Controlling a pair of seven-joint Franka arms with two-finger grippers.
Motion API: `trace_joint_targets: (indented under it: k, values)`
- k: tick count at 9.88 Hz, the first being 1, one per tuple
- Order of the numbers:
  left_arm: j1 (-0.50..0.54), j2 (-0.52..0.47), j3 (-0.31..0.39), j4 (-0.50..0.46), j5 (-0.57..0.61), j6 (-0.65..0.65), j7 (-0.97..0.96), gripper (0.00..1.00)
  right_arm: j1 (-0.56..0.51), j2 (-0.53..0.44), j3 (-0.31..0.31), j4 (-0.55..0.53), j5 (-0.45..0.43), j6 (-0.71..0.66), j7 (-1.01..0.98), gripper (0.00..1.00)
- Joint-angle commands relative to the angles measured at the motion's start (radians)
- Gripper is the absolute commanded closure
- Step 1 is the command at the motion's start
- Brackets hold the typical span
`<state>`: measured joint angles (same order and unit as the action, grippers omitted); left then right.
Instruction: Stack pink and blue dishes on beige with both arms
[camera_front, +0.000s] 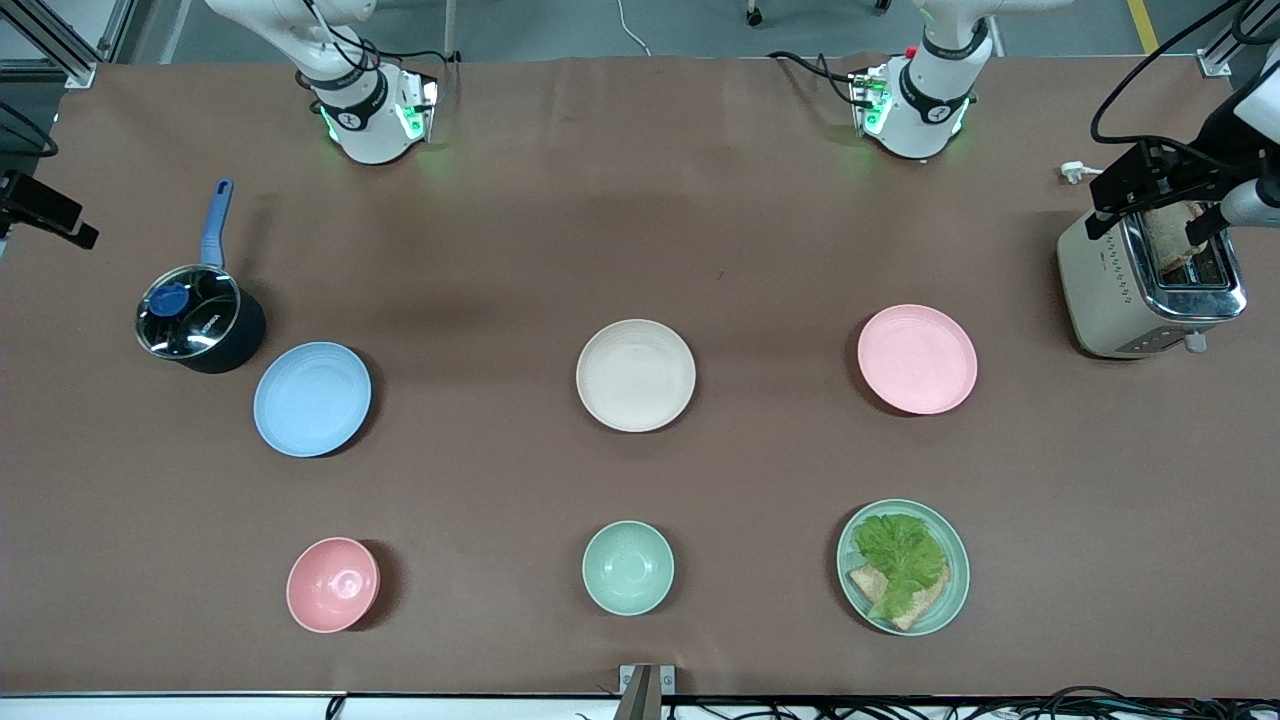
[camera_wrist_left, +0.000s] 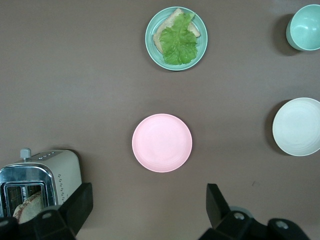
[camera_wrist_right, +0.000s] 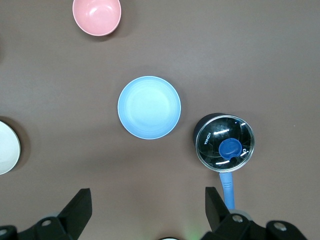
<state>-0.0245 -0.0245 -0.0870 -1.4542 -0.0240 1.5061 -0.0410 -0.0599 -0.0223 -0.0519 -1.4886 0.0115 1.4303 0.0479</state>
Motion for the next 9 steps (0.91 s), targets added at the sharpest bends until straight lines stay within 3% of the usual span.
trace_joint_targets:
  k: [1,5,7,9]
  values:
    - [-0.006,-0.006,0.007,-0.032,-0.010,-0.014,-0.007,0.00,-0.008,-0.005,0.001,-0.004,0.011,-0.004,-0.011,0.00]
    - [-0.006,0.009,0.035,-0.050,-0.016,-0.012,0.010,0.00,-0.008,-0.005,0.001,0.007,0.011,0.002,-0.011,0.00]
    - [-0.006,0.012,0.122,-0.156,-0.106,0.070,0.038,0.00,-0.008,0.021,0.003,0.011,-0.002,0.013,-0.016,0.00]
    - [-0.006,0.012,0.145,-0.315,-0.116,0.207,0.100,0.00,-0.027,0.051,-0.012,-0.034,0.030,0.064,-0.069,0.00]
